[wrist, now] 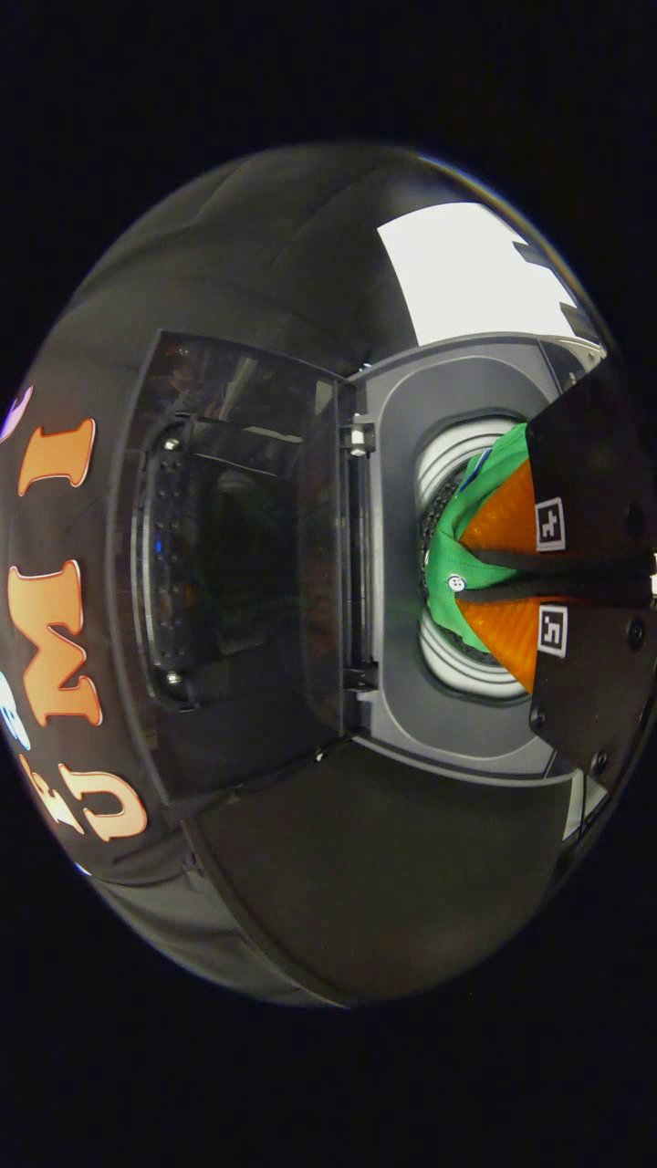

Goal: Put the clothes into the washing machine and then close the washing machine lid.

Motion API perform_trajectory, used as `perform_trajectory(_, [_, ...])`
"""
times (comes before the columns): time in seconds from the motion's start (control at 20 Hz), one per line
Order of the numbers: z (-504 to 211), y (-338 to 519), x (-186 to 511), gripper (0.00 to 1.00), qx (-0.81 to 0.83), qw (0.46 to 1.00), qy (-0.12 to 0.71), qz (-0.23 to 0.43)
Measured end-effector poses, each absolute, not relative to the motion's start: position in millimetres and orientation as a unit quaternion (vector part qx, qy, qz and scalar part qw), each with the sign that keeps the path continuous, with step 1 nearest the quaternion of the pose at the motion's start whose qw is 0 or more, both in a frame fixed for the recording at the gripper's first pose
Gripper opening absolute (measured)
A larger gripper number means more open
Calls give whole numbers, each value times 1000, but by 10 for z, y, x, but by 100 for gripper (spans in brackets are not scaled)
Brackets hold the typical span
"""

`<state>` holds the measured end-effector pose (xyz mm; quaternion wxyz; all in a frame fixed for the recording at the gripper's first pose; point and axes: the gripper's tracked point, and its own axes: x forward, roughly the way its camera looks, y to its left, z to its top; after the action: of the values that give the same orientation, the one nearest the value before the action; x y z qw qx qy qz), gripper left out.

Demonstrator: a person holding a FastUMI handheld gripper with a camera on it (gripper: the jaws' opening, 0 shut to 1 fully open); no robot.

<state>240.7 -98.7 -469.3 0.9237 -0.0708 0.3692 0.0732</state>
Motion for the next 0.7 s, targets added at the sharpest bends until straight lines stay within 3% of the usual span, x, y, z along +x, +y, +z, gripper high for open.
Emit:
perform_trajectory(0.45, [-5261,-1043,2430,8,-80,904,418,41])
perform_trajectory(0.7, [-5267,-1044,2457,37,-82,905,416,38])
